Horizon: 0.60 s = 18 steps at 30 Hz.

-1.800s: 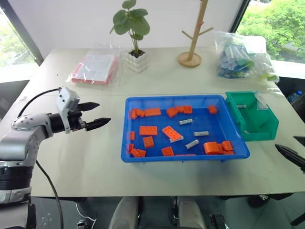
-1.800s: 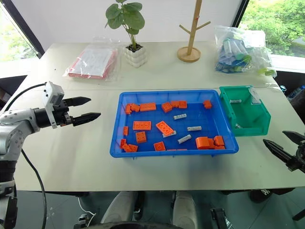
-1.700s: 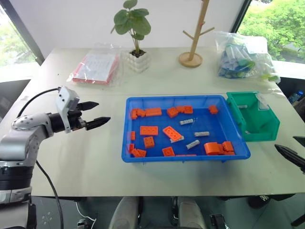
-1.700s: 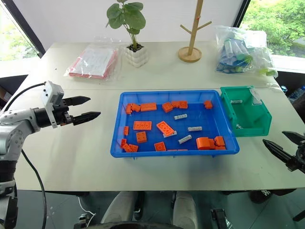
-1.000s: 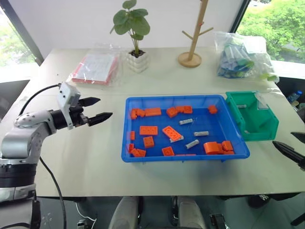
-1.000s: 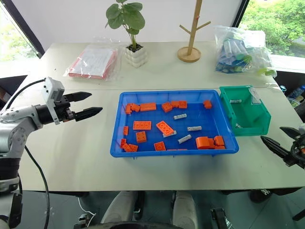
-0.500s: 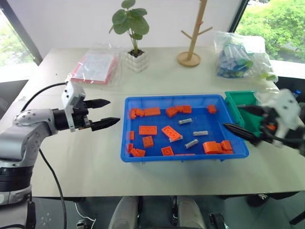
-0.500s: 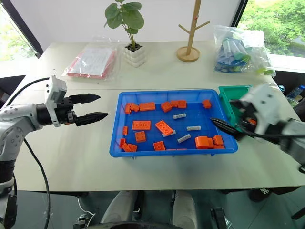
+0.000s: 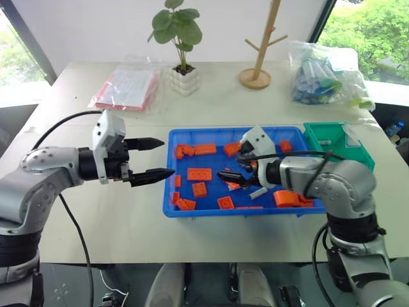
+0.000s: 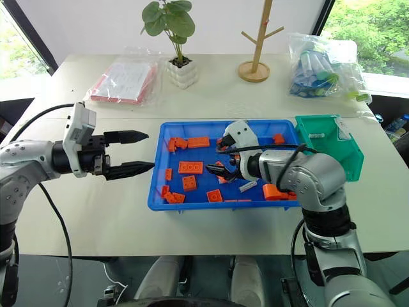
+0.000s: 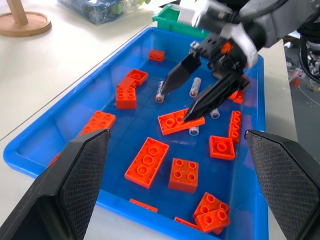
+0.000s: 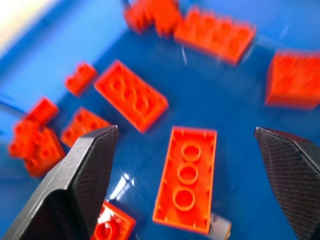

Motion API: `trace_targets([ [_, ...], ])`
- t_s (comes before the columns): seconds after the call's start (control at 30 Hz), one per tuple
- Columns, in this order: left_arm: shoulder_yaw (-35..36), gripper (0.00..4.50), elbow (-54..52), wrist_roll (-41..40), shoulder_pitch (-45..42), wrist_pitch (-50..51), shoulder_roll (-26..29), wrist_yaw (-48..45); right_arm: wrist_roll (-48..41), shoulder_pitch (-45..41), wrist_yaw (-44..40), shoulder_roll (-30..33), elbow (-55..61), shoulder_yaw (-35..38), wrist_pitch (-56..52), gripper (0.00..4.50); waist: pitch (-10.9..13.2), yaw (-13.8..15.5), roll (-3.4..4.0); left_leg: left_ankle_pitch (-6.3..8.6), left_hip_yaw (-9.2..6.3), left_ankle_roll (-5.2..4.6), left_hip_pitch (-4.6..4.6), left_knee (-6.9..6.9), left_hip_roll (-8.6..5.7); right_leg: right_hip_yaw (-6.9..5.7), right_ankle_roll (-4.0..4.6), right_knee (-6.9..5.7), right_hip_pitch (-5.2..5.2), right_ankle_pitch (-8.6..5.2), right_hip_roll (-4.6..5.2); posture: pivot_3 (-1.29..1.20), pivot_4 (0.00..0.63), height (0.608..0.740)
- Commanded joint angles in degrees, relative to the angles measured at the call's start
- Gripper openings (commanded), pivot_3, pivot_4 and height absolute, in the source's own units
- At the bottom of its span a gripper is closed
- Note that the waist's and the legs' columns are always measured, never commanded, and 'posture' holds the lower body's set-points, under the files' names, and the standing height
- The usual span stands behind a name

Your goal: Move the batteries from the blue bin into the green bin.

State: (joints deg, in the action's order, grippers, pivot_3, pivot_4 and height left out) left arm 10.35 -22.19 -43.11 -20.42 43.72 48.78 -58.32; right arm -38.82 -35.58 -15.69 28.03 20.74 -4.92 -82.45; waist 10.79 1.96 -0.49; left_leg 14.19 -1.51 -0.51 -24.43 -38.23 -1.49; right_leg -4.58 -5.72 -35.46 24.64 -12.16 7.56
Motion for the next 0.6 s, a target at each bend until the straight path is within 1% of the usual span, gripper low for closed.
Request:
trace_targets([
  [0.03, 1.8, 4.5, -1.9, -1.3, -0.1, 0.1, 0.7, 0.9, 1.9, -1.9, -0.4, 0.2, -1.2, -0.8, -0.1, 4.47, 0.0, -0.1, 0.01, 0.0, 0.0, 0.0, 0.01, 0.0, 0.01, 0.0, 0.0, -0.04, 0.01, 0.0, -0.01, 0.0, 0.15, 0.692],
  [0.13, 1.8, 4.5, -2.3, -1.6, -0.1, 0.3, 0.7, 1.6, 3.7, -1.7, -1.6, 0.9, -2.5, -3.3, 1.4, 4.47, 0.0, -0.4, 0.0, -0.01, -0.02, 0.0, 0.03, 0.0, 0.04, 0.0, -0.01, -0.09, 0.01, 0.01, -0.08, 0.0, 0.15, 0.692],
  [0.23, 1.7, 4.5, -2.4, -1.8, -0.2, 0.2, 0.6, 1.9, 5.3, -1.7, -2.1, 0.3, -4.0, -4.3, 2.7, 4.47, 0.0, -1.3, 0.0, -0.01, -0.04, 0.0, 0.03, 0.0, 0.05, 0.0, -0.04, -0.11, 0.01, 0.02, -0.11, 0.0, 0.15, 0.692],
  [0.4, 1.1, 4.5, -1.4, -1.7, -1.4, -0.3, 0.4, 2.3, 7.9, -1.3, -4.2, 0.8, -4.5, -7.8, 5.6, 4.47, 0.0, -1.7, 0.0, -0.01, -0.04, 0.0, 0.05, 0.0, 0.08, 0.0, -0.06, -0.17, 0.02, 0.03, -0.14, 0.0, 0.15, 0.692],
  [0.5, 0.8, 4.5, -1.1, -1.7, -2.1, -0.2, 0.2, 2.6, 8.9, -1.2, -5.3, 1.0, -4.7, -8.6, 6.7, 4.47, 0.0, -1.8, 0.0, -0.01, -0.06, 0.0, 0.06, 0.01, 0.11, 0.0, -0.06, -0.2, 0.03, 0.03, -0.18, 0.0, 0.15, 0.692],
  [0.53, 0.9, 4.5, -1.2, -1.8, -2.1, -0.2, 0.2, 2.7, 9.2, -1.1, -5.6, 0.9, -4.7, -8.8, 6.8, 3.96, 0.0, -1.8, 0.0, -0.01, -0.07, 0.0, 0.06, 0.01, 0.11, 0.0, -0.06, -0.2, 0.03, 0.03, -0.18, 0.0, 0.15, 0.692],
  [0.57, 0.9, 4.5, -1.2, -1.8, -2.2, -0.1, 0.3, 2.7, 9.4, -1.1, -5.9, 0.8, -4.6, -8.8, 7.0, 3.65, 0.0, -1.8, 0.0, -0.01, -0.07, 0.0, 0.06, 0.0, 0.11, 0.0, -0.06, -0.2, 0.03, 0.03, -0.18, 0.0, 0.15, 0.692],
  [0.6, 0.9, 4.5, -1.1, -1.8, -2.3, -0.2, 0.3, 2.7, 9.6, -1.1, -6.1, 0.6, -4.5, -8.8, 7.0, 3.17, 0.0, -1.8, 0.0, -0.01, -0.07, 0.0, 0.06, 0.01, 0.11, 0.0, -0.06, -0.2, 0.03, 0.03, -0.18, 0.0, 0.15, 0.692],
])
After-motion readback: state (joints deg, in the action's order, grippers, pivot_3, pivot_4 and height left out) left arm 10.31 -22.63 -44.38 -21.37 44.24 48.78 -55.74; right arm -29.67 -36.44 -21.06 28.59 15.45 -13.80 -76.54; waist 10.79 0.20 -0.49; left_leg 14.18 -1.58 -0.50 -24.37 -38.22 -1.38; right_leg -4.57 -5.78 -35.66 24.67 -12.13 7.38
